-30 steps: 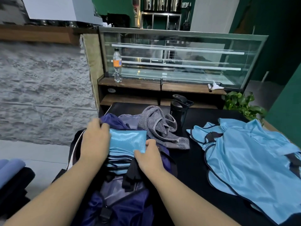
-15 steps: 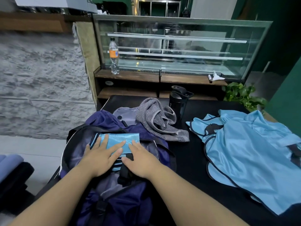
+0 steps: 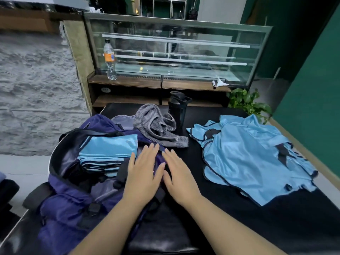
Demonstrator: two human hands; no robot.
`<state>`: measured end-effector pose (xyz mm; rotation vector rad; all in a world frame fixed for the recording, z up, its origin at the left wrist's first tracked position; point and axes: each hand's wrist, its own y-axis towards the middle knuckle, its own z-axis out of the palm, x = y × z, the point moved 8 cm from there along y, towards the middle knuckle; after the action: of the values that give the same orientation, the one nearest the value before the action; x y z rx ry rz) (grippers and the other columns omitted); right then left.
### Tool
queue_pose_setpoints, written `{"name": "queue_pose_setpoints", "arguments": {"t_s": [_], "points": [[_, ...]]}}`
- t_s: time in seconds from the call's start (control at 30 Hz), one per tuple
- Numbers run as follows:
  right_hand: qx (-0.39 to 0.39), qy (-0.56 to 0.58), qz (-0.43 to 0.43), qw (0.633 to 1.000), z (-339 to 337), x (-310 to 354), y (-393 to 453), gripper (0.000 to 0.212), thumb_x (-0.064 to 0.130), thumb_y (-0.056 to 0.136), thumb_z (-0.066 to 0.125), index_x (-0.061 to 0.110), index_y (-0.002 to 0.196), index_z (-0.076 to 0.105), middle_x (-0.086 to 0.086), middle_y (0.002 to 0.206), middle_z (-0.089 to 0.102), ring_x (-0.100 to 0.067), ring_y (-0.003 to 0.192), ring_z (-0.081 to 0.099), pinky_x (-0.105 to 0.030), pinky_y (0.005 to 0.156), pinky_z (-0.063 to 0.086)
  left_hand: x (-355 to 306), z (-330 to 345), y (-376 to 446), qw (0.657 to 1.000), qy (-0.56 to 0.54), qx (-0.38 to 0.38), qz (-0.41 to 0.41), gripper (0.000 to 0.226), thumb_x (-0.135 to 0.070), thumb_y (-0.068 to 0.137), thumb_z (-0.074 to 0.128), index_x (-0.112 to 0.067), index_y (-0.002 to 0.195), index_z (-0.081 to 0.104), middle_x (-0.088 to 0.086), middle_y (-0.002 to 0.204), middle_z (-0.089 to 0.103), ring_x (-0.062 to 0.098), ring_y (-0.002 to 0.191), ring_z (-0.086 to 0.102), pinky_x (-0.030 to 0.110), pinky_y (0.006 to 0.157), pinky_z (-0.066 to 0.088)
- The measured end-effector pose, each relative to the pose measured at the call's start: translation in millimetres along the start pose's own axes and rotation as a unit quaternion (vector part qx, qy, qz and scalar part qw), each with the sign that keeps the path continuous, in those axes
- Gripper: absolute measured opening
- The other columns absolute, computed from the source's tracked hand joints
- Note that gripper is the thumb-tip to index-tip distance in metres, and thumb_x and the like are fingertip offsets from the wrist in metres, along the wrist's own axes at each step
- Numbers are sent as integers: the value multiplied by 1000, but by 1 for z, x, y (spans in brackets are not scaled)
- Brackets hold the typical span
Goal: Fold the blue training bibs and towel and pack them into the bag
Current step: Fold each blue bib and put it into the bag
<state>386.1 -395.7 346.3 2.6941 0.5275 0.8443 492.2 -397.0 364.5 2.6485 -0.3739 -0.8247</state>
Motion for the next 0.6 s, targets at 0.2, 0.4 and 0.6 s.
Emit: {"name": "queue_pose_setpoints", "arguments": {"t_s": [0.2, 0.4, 0.6], "points": [[-67, -75, 88, 991, -45, -88, -75, 61, 40, 92, 20, 19, 150, 26, 12, 153, 15, 3, 142, -1, -24, 118, 4, -34, 44, -41, 995, -98, -5, 17, 61, -43, 90, 34, -24, 147, 26, -17, 143, 33, 4, 132, 27, 7, 110, 1], [-93, -202, 197, 955, -101, -169, -134, 62, 45, 93, 33, 16, 148, 28, -3, 155, 28, -17, 146, 6, -31, 117, -6, -31, 75, -58, 998, -55, 21, -15, 63, -47, 92, 35, -22, 149, 26, -27, 138, 34, 5, 127, 35, 13, 111, 11], [-83, -175, 320, 927, -110, -201, -150, 90, 56, 86, 58, 24, 153, 8, 8, 160, -1, -14, 147, -10, -43, 116, -8, -33, 90, -62, 999, -1, 46, -1, 59, -42, 93, 43, -17, 146, 33, -15, 132, 56, 10, 118, 55, 27, 98, 38]]}}
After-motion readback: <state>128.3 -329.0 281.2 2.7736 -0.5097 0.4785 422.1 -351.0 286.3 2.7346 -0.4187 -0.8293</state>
